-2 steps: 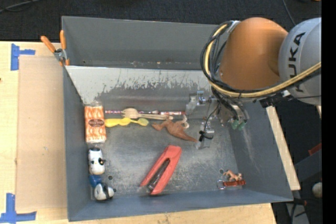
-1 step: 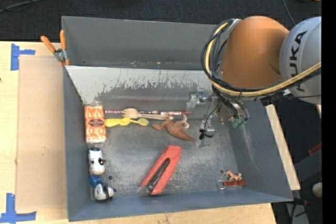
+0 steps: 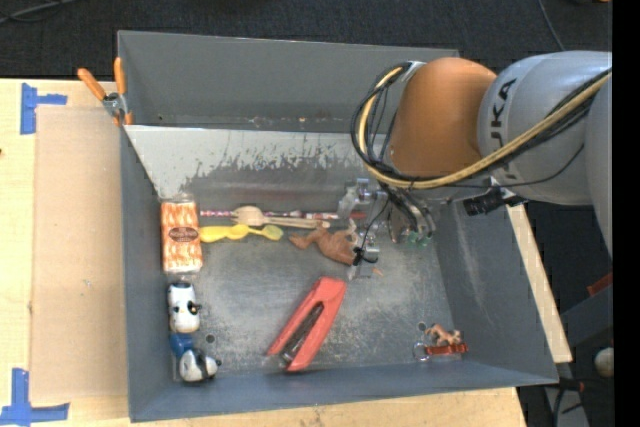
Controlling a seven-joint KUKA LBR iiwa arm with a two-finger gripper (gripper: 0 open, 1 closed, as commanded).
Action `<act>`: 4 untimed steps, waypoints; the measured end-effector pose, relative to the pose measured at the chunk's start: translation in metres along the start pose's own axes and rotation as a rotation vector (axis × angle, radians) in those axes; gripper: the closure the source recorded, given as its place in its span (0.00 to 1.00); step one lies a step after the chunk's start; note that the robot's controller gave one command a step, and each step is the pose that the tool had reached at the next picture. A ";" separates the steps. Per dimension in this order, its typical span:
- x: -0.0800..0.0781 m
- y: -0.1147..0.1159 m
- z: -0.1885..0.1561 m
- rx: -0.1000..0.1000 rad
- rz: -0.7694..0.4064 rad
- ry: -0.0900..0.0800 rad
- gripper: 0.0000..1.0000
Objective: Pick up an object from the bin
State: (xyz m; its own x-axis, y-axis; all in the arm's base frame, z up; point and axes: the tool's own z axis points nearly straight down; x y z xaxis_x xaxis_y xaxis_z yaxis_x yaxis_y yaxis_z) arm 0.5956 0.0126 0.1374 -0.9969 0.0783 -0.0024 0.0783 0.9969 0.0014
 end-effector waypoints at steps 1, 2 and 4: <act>-0.003 0.004 0.064 0.000 0.015 0.002 0.00; 0.007 0.004 0.062 0.000 0.152 -0.015 0.00; 0.004 0.005 0.060 -0.002 0.129 -0.014 1.00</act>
Offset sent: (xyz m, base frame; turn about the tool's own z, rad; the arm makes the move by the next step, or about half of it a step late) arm -0.0127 0.0077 -0.0674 0.1637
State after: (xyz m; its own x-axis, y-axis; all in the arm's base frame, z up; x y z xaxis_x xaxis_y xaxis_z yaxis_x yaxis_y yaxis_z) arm 0.5924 0.0177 0.0773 -0.9784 0.2059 -0.0165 0.2058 0.9786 0.0044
